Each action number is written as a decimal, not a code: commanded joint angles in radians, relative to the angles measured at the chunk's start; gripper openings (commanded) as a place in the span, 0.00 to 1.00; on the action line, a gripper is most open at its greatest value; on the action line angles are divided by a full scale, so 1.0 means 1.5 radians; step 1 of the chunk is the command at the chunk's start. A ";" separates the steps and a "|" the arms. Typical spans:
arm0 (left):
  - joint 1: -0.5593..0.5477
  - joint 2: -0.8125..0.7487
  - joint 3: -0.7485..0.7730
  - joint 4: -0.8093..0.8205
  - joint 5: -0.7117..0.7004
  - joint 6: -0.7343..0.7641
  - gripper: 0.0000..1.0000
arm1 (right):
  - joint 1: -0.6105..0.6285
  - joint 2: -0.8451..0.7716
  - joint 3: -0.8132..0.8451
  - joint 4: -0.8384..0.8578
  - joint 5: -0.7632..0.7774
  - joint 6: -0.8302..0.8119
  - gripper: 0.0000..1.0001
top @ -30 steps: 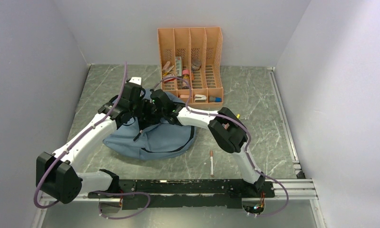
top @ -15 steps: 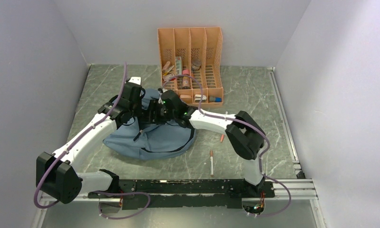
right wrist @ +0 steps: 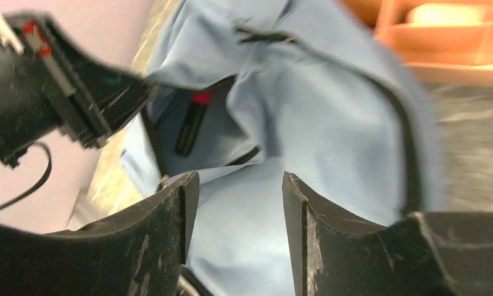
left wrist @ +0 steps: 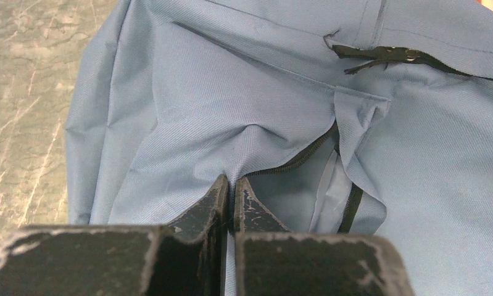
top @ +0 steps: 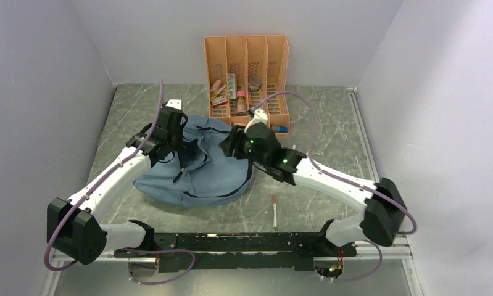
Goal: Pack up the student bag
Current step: Place the stationery in the student bag, then pick up the stationery from the center of the board, then place the stationery in the student bag, then pick up the stationery from the center of the board.
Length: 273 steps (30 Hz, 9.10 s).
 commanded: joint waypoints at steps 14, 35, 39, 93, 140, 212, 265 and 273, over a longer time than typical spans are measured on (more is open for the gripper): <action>0.015 -0.010 0.017 0.036 -0.016 0.000 0.05 | -0.036 -0.157 -0.127 -0.510 0.192 0.146 0.58; 0.020 -0.013 0.015 0.037 -0.011 0.001 0.05 | -0.032 -0.130 -0.276 -0.459 -0.021 0.183 0.48; 0.020 -0.013 0.015 0.037 -0.011 0.001 0.05 | -0.032 -0.124 -0.285 -0.445 -0.028 0.179 0.42; 0.022 -0.023 0.014 0.034 -0.016 -0.001 0.05 | -0.022 0.058 0.016 -0.022 -0.117 0.046 0.00; 0.021 -0.022 0.013 0.038 -0.016 0.001 0.05 | -0.012 0.376 0.203 0.104 -0.404 0.262 0.00; 0.024 -0.020 0.013 0.040 -0.012 0.002 0.05 | -0.131 0.068 0.077 -0.075 0.032 -0.041 0.35; 0.023 -0.022 0.013 0.038 -0.014 0.002 0.05 | -0.500 0.175 -0.072 -0.249 0.098 -0.045 0.32; 0.023 -0.021 0.013 0.038 -0.014 0.002 0.05 | -0.500 0.184 -0.060 -0.267 0.105 -0.036 0.05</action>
